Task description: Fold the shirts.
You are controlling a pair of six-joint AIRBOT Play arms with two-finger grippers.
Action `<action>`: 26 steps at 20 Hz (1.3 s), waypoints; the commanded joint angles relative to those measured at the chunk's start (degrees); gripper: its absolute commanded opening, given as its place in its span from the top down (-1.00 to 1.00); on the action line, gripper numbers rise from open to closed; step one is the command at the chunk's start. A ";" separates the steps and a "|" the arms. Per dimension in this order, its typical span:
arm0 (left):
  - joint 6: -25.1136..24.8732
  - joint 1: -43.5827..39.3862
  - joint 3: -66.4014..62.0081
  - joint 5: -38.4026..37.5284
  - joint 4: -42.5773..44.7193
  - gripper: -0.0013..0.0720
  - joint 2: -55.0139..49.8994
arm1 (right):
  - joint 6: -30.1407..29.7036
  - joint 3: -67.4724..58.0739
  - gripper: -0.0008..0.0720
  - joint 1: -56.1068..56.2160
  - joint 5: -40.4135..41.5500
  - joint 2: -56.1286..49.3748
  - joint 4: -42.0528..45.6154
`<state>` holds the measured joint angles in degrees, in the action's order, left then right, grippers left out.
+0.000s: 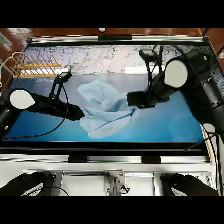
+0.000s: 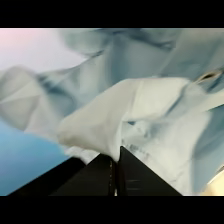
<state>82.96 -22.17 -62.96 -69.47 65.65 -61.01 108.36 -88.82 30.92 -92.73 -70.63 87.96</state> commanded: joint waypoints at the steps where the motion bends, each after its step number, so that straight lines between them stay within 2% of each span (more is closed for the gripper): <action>1: 0.98 -1.01 1.51 -8.22 11.52 0.83 -0.44 | 7.04 11.21 0.75 3.26 -5.07 1.86 6.08; 3: 1.09 -1.40 5.22 -5.66 5.75 0.83 -1.03 | 9.84 22.14 0.75 4.74 5.27 1.86 -1.01; 4: 1.07 -2.12 7.32 -4.42 2.10 0.83 -1.55 | 10.69 26.56 0.67 5.79 10.29 1.86 -4.94; 5: 1.07 -3.45 9.64 -3.04 -0.33 0.83 -1.99 | 10.84 29.24 0.24 6.71 13.27 1.86 -7.74; 6: 1.11 -4.90 11.72 -1.70 -0.57 0.83 -2.25 | 9.77 30.23 -0.29 7.32 13.70 1.86 -9.49; 7: 1.14 -6.05 13.75 -0.61 -0.55 0.83 -2.40 | 7.50 29.92 -0.42 7.39 12.52 2.08 -10.84; 9: 1.95 -6.91 16.98 -1.14 -0.55 0.83 -2.45 | 4.66 27.52 -0.42 6.47 9.11 3.89 -10.19; 12: 1.90 -6.91 20.79 -4.83 -0.13 0.83 -2.01 | -0.72 21.94 -0.42 2.91 11.67 7.17 -4.11; 13: 1.90 -6.91 21.88 -4.70 -0.13 0.83 -1.73 | -4.37 20.61 -0.44 1.73 13.03 6.75 -2.75; 14: 1.92 -6.91 22.40 -4.70 -0.13 0.83 -1.60 | -10.34 20.09 -0.66 0.68 15.61 5.77 -2.29; 15: 1.92 -6.91 22.47 -4.74 -0.15 0.83 -1.60 | -16.39 20.09 -0.71 0.22 18.86 4.37 -2.62; 16: 1.90 -6.88 22.47 -4.70 -0.13 0.83 -1.57 | -22.58 20.09 -0.71 0.28 21.53 2.32 -3.72; 18: 1.92 -6.84 22.47 -4.70 -0.11 0.83 -1.57 | -29.79 20.09 -0.71 0.33 20.06 -3.04 -6.69; 21: 1.90 -6.84 22.47 -4.22 0.11 0.83 -1.57 | -35.95 20.09 -0.71 0.35 11.80 -10.32 -9.38; 23: 1.92 -6.84 22.45 -3.26 0.35 0.83 -1.57 | -36.63 20.09 -0.70 0.33 12.61 -12.28 -9.84; 24: 1.92 -6.84 22.45 -2.36 0.33 0.83 -1.60 | -36.61 20.09 -0.52 0.33 14.71 -12.37 -9.81; 26: 1.90 -6.80 22.45 -1.03 0.35 0.83 -1.60 | -35.80 19.93 0.07 0.33 18.60 -12.24 -9.84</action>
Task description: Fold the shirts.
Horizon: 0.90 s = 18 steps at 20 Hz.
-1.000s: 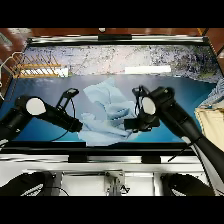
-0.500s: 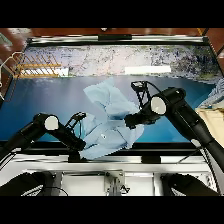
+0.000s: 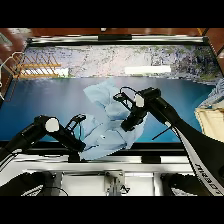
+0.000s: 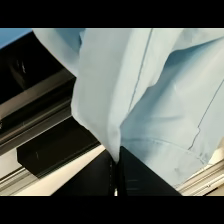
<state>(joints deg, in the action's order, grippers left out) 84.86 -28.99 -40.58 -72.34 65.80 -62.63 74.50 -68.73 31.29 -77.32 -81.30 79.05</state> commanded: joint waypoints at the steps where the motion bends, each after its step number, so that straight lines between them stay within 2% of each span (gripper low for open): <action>1: -0.07 0.04 0.07 2.08 0.24 0.83 0.02 | -1.09 -0.68 0.61 -0.04 3.82 -1.57 -0.70; 2: -0.22 0.04 0.02 2.27 0.52 0.83 0.02 | -0.57 -1.79 0.75 -0.04 3.54 -1.57 -0.48; 6: -0.22 0.92 -4.63 2.23 5.20 0.83 0.02 | -1.14 -12.66 0.75 -0.04 0.02 -1.44 -0.39; 9: -1.53 6.01 -16.74 1.73 6.36 0.83 0.02 | -0.59 -22.29 0.75 -0.04 0.52 1.25 2.75; 11: -1.73 11.69 -29.11 1.40 6.86 0.83 0.00 | 1.20 -26.93 0.75 -0.04 0.74 4.48 5.07; 13: -1.92 16.85 -42.58 0.70 6.78 0.83 0.00 | 4.83 -30.60 0.75 0.00 -0.13 8.22 4.57; 15: -4.94 19.32 -53.68 -1.14 6.67 0.83 -0.02 | 8.87 -31.50 0.75 0.83 -1.64 11.85 -1.25; 18: -6.71 19.63 -59.43 -10.45 6.93 0.83 -0.02 | 15.72 -30.56 0.75 4.81 -11.41 12.24 -5.05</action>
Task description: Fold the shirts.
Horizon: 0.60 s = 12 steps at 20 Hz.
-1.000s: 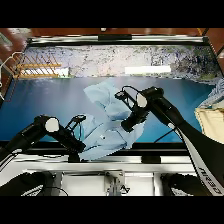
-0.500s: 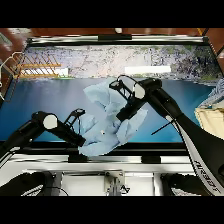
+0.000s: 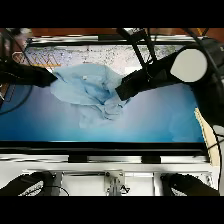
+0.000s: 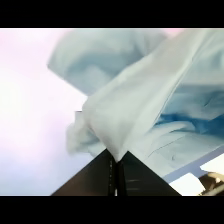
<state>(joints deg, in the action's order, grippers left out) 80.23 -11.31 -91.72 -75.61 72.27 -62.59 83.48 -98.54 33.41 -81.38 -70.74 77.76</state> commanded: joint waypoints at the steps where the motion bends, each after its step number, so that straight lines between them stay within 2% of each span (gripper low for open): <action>1: -2.03 1.84 -7.56 -12.00 0.44 0.82 -0.28 | 8.15 1.25 0.75 4.55 -9.27 1.18 -3.76; 3: -0.94 1.03 -2.29 -20.06 0.66 0.83 -0.28 | 11.02 8.61 0.75 9.27 -8.55 -0.04 -3.67; 4: 0.37 0.42 1.70 -21.51 1.79 0.83 0.07 | 11.28 13.57 0.75 11.98 -7.02 -0.72 -2.38; 6: 2.45 -0.79 13.03 -18.14 6.32 0.83 1.70 | 13.90 23.74 0.75 15.43 -3.48 -1.86 2.67; 9: 6.78 -1.03 31.95 -6.05 5.77 0.83 3.26 | 18.49 34.91 0.75 15.58 4.79 -3.41 3.96; 10: 7.06 -1.44 36.26 -2.71 3.87 0.83 3.23 | 19.45 36.33 0.60 15.58 6.60 -4.02 3.93; 11: 6.99 -2.29 39.67 0.33 1.29 0.83 3.26 | 19.54 36.37 -0.02 15.58 6.60 -4.44 3.91; 12: 6.38 -3.52 41.59 2.01 -0.26 0.83 3.23 | 19.82 36.24 -0.73 15.56 6.05 -4.31 3.80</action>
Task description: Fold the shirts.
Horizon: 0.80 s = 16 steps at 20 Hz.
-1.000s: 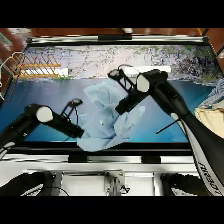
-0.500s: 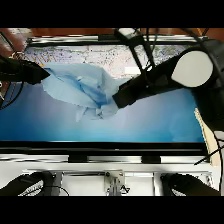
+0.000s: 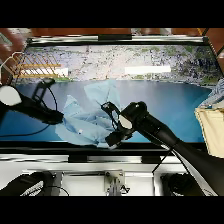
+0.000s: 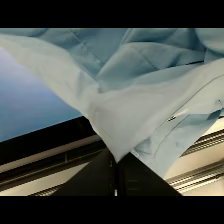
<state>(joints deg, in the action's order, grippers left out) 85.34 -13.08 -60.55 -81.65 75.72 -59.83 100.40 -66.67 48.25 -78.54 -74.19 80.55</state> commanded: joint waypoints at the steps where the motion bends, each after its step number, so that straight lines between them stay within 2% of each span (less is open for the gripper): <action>1: 1.29 -3.43 11.45 9.40 -3.72 0.83 0.48 | 2.82 3.61 -0.76 0.70 1.51 -0.61 1.11; 4: 1.33 -6.91 11.69 12.72 -3.76 0.83 0.48 | -1.77 -2.49 -0.76 0.44 -3.37 0.00 1.40; 7: 1.29 -7.15 11.72 13.22 -3.65 0.83 0.48 | -4.87 -5.09 -0.76 0.92 0.55 -0.42 -1.77; 10: 1.27 -5.97 11.72 13.05 -3.50 0.83 0.48 | -8.76 -5.09 -0.76 2.91 -4.24 -5.60 -6.71; 12: 1.25 -4.81 11.72 12.41 -3.50 0.83 0.50 | -13.33 -5.03 -0.76 7.82 -5.73 -8.98 -6.08; 16: -0.68 -2.93 11.72 10.25 -3.50 0.83 0.52 | -13.44 -3.17 -0.76 13.46 1.09 -11.67 -3.54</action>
<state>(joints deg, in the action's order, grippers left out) 86.04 -17.10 -48.90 -70.22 72.20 -59.37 88.86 -70.54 58.30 -81.21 -83.66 76.31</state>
